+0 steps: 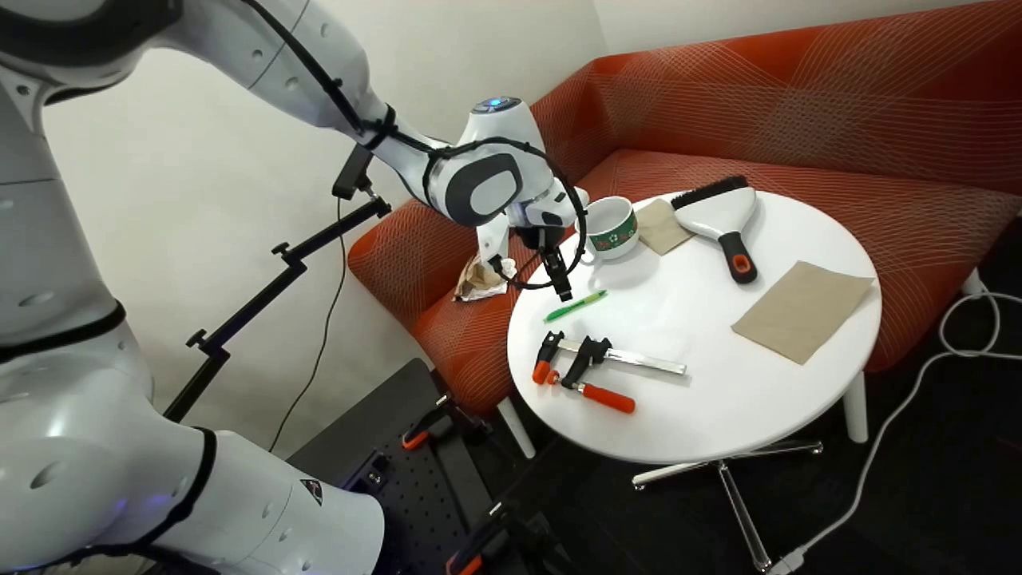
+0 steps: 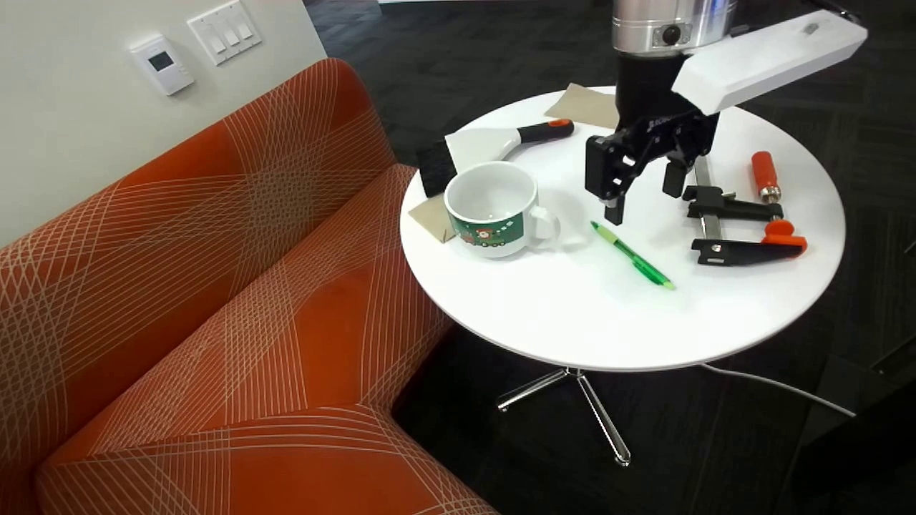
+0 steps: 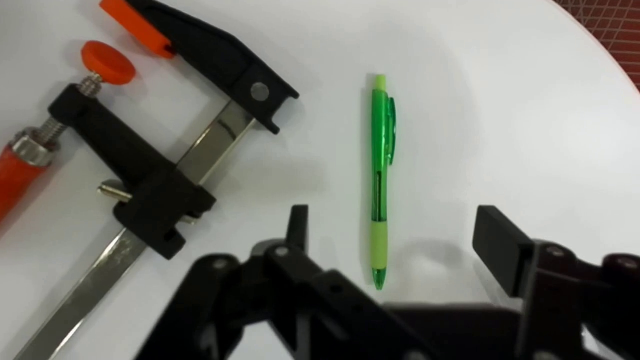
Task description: Remove the pen from the mug.
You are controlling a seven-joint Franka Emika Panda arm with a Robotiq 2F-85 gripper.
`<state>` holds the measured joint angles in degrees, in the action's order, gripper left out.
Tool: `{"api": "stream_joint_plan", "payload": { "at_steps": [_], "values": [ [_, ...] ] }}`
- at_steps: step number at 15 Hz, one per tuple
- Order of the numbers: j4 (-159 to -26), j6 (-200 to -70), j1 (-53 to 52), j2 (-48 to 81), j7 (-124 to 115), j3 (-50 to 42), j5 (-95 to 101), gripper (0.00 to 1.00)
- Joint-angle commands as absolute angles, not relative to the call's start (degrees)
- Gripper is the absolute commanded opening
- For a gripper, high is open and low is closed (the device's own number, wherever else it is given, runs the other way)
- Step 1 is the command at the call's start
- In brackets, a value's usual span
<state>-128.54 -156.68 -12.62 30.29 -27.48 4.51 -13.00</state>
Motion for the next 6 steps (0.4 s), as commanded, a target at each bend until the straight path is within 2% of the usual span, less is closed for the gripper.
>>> {"api": "stream_joint_plan", "payload": {
  "at_steps": [1, 6],
  "values": [
    [-128.4, -156.9, -13.9, 29.2, -29.3, 3.5, -13.7, 1.00],
    [-127.9, -156.5, -13.1, 30.2, -27.2, 4.0, -13.4, 1.00]
  ]
}}
